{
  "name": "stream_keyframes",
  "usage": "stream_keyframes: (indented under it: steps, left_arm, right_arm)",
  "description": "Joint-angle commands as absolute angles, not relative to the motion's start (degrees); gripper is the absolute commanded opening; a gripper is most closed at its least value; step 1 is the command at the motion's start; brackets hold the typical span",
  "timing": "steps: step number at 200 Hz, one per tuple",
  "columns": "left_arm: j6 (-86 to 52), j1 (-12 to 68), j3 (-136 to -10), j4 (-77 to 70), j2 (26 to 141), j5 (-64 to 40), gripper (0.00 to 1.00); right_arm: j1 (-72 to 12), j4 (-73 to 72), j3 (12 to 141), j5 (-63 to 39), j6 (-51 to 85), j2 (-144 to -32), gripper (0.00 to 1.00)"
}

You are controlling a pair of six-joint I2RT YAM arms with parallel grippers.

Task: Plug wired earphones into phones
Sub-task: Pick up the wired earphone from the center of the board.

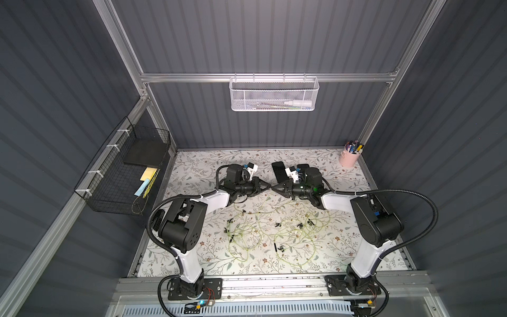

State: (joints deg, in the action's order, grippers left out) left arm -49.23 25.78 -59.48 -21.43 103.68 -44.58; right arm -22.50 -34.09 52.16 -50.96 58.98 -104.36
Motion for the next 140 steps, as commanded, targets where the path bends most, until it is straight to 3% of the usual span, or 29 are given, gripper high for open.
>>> stream_keyframes:
  steps: [1, 20, 40, 70, 140]
  left_arm:
    - [-48.9, 26.0, -59.8, -22.2, 104.4, -45.5, 0.09]
    - [-48.9, 26.1, -59.6, -22.2, 104.4, -45.5, 0.06]
    - [-49.1, 26.1, -59.4, -22.5, 104.4, -45.4, 0.02]
    - [-51.5, 26.0, -58.4, -25.8, 104.7, -45.4, 0.00]
    - [-60.6, 26.0, -56.4, -37.2, 107.4, -46.0, 0.00]
  right_arm:
    - [-22.8, -35.3, 52.8, -51.3, 59.2, -105.5, 0.00]
    - [-22.9, -35.8, 52.9, -51.2, 59.8, -105.5, 0.01]
    - [-22.6, -37.9, 52.4, -50.8, 61.6, -105.4, 0.18]
    - [-22.4, -39.4, 51.9, -49.8, 62.7, -105.4, 0.32]
    - [-22.2, -38.9, 51.5, -49.0, 62.8, -104.3, 0.23]
